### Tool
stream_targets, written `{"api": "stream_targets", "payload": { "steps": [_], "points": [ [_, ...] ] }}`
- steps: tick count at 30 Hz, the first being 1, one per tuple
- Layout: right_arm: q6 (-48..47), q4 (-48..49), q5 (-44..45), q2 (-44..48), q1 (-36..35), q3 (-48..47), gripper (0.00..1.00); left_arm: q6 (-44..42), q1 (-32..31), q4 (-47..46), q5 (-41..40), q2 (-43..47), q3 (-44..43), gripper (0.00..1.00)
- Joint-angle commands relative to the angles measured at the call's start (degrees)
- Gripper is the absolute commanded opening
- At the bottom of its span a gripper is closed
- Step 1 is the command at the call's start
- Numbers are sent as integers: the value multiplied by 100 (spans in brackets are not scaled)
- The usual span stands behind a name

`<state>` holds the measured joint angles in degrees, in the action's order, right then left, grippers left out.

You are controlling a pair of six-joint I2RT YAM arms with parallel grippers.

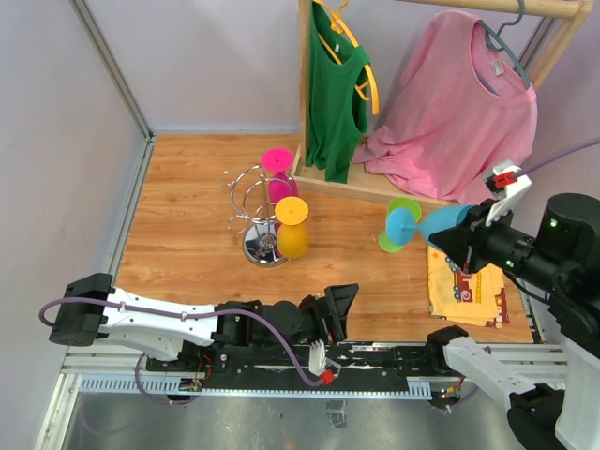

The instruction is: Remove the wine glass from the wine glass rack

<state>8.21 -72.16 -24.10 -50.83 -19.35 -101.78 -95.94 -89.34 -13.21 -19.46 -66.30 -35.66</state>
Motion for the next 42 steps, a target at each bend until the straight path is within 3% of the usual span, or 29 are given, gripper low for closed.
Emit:
{"api": "stream_targets", "payload": {
  "steps": [1, 5, 12, 16, 19, 22, 24, 26, 27, 30, 35, 42],
  "points": [
    [-350, -210, 1600, -195, -121, -308, 1, -221, -75, -435, 63, -179, -641, 99],
    [-423, 219, 2361, -166, -121, 58, 1, -34, -85, -1033, -105, -979, -2165, 99],
    [-377, 659, 2587, -35, -120, 664, 1, 756, 62, -1818, -784, -2399, -5686, 99],
    [-412, 743, 2627, -27, -121, 767, 1, 1517, 533, -1923, -1429, -2750, -7211, 99],
    [-438, 809, 2588, -108, -115, 755, 1, 2341, 1271, -1887, -2012, -2615, -7804, 98],
    [-451, 919, 2502, -300, -124, 716, 1, 3278, 2375, -1477, -2417, -2209, -7958, 98],
    [-443, 1062, 2448, -437, -121, 723, 1, 4158, 3206, -667, -2481, -1751, -7887, 98],
    [-413, 1211, 2324, -604, -121, 721, 1, 4767, 3862, -248, -2368, -1242, -7391, 98],
    [-342, 1385, 2153, -855, -157, 706, 1, 4846, 4122, -315, -2271, -574, -6416, 98],
    [-303, 1552, 2306, -1242, -476, 586, 1, 5035, 4274, -206, -2313, 78, -5406, 98],
    [-352, 1553, 3095, -2108, -1523, 44, 1, 5915, 4731, 611, -2264, 626, -4529, 98],
    [-314, 1535, 3504, -2868, -2041, -225, 1, 7839, 5471, 2159, -1925, 210, -4925, 98]
  ]
}}
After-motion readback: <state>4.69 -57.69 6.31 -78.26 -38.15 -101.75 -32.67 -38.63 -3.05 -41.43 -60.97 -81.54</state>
